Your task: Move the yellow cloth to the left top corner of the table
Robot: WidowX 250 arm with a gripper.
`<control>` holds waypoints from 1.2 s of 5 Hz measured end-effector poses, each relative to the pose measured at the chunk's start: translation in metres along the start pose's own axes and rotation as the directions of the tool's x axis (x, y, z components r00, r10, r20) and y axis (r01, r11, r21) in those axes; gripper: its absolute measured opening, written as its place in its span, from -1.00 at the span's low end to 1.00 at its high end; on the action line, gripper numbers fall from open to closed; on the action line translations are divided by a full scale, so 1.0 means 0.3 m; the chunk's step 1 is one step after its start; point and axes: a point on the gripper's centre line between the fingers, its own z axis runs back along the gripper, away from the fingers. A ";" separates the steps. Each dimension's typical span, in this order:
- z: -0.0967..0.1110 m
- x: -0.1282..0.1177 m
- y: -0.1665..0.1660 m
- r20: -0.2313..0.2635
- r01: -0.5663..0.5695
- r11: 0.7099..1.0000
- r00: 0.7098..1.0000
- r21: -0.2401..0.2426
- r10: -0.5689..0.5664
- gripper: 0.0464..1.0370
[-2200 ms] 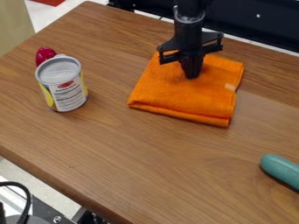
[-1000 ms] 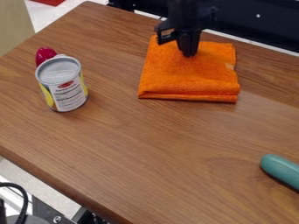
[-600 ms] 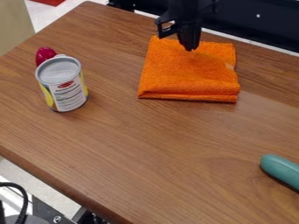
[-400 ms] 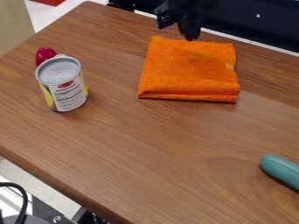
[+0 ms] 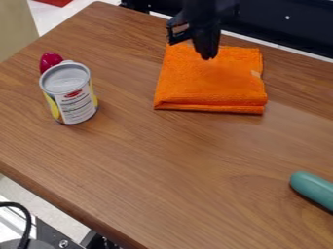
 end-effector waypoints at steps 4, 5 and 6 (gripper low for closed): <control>0.014 -0.349 0.120 -0.127 0.328 0.945 0.937 0.003 -0.325 -0.20; 0.010 -0.392 0.162 -0.127 0.374 0.927 0.920 0.011 -0.370 0.39; 0.011 -0.419 0.195 -0.130 0.387 0.922 0.915 0.009 -0.383 0.88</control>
